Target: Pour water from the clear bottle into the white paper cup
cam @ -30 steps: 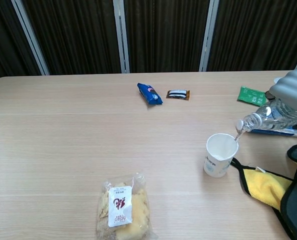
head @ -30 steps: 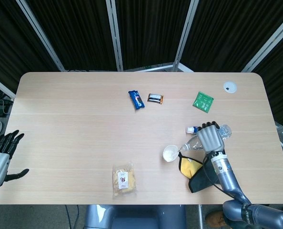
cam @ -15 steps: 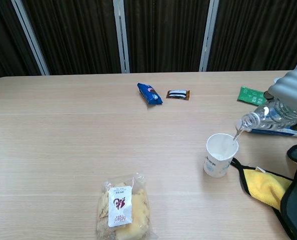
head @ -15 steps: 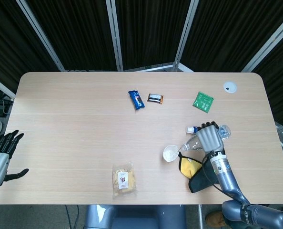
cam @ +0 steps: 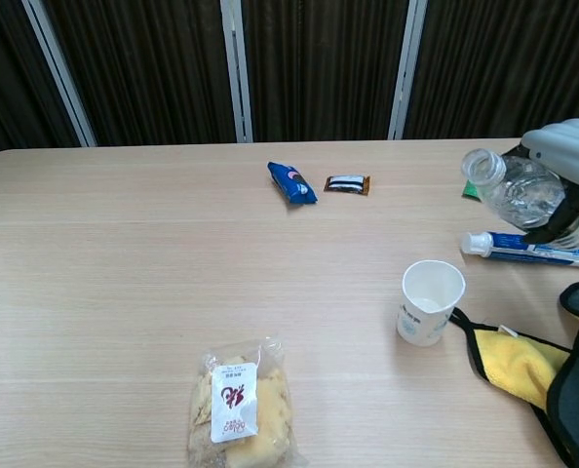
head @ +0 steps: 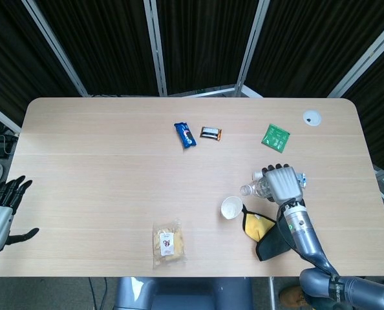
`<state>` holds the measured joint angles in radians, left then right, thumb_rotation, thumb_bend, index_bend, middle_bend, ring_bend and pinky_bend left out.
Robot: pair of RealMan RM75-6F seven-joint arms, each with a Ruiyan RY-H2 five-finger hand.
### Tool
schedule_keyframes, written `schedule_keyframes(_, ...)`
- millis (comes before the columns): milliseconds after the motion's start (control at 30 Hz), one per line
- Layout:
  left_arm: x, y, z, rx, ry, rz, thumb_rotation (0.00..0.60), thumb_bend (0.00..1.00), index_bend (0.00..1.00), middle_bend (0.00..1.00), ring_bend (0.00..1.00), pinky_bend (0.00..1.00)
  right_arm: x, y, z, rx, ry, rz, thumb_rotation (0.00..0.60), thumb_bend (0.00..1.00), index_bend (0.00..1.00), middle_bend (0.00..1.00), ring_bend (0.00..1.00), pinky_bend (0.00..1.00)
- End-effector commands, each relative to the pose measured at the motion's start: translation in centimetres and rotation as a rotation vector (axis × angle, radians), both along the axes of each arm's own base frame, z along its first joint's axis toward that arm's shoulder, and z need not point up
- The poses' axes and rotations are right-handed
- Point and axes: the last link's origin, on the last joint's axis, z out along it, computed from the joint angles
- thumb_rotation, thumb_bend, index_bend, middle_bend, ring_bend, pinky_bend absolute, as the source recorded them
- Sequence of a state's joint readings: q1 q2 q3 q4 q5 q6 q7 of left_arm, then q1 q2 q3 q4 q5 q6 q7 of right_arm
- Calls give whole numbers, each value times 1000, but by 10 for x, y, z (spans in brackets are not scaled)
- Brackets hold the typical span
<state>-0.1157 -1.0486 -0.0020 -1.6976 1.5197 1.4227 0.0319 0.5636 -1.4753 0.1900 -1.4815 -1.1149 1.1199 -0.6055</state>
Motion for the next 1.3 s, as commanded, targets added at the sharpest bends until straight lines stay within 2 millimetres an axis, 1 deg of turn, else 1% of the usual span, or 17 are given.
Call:
schedule_keyframes(33, 0, 0, 0, 0, 2, 1, 600, 46, 0, 0, 0, 0, 10, -8, 9, 10, -176, -7, 600, 566, 557, 666, 601, 497)
schedule_keyframes(167, -1, 1, -1, 0, 5, 4, 600, 45, 0, 0, 0, 0, 17, -16, 12, 12, -333, -25, 600, 569, 557, 666, 601, 497)
schedule_keyframes(300, -2, 3, -2, -1, 7, 11, 600, 44, 0, 0, 0, 0, 24, -23, 10, 60, -506, -65, 600, 571, 557, 666, 601, 498)
schedule_keyframes(400, -2, 4, -3, -2, 11, 14, 600, 43, 0, 0, 0, 0, 27, -28, 5, 115, -601, -106, 600, 573, 558, 666, 601, 497)
schedule_keyframes(567, -5, 6, -5, -4, 23, 27, 600, 45, 0, 0, 0, 0, 31, -39, -11, 229, -710, -193, 600, 575, 557, 666, 601, 498)
schedule_keyframes(767, -6, 8, -8, -6, 30, 38, 600, 45, 0, 0, 0, 0, 33, -49, -33, 268, -743, -210, 600, 589, 558, 666, 601, 498)
schedule_keyframes(1000, -11, 12, -10, -7, 40, 61, 600, 45, 0, 0, 0, 0, 39, -55, -50, 285, -764, -196, 600, 593, 558, 666, 596, 498)
schedule_keyframes(1200, -13, 14, -10, -4, 40, 75, 600, 44, 0, 0, 0, 0, 33, -61, -64, 277, -769, -194, 600, 594, 558, 666, 588, 497)
schedule_keyframes(1300, -13, 15, -10, -6, 39, 76, 600, 43, 0, 0, 0, 0, 29, -64, -67, 265, -777, -186, 600, 594, 558, 665, 581, 497)
